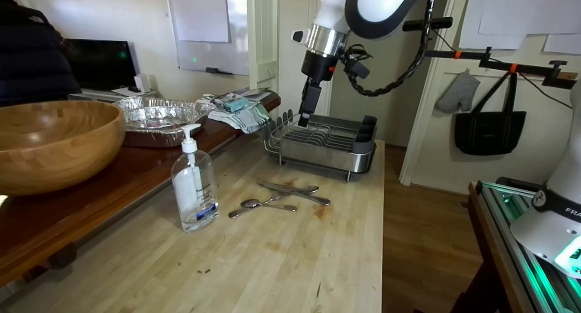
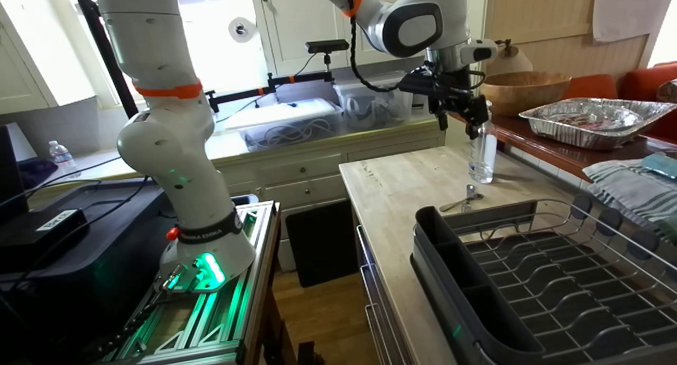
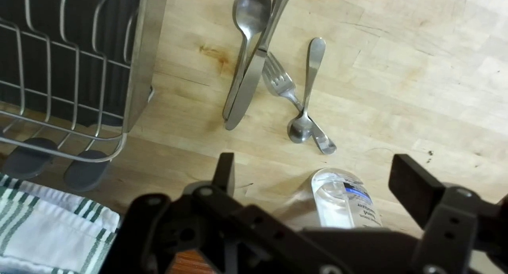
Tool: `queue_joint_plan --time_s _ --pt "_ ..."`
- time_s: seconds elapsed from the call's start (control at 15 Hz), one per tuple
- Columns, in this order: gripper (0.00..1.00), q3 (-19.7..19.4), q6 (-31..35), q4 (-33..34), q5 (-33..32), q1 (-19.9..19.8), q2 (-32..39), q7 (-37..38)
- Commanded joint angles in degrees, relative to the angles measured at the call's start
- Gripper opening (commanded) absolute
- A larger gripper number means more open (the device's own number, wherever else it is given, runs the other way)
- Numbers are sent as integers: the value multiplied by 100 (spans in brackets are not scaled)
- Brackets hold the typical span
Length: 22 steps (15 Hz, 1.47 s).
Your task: Put one silver spoon on the dishrack.
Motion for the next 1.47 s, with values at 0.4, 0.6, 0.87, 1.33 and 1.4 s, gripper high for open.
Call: queue_joint_plan --time_s 0.4,0.6,0.87,1.33,1.4 --pt "100 228 -22 262 295 -29 542 270" --pt "100 432 92 430 647 -42 1007 271" --pt "100 623 509 787 952 -121 1798 399" --pt "100 889 880 1726 774 -421 3064 200" --pt "100 923 875 1848 736 -450 3194 174"
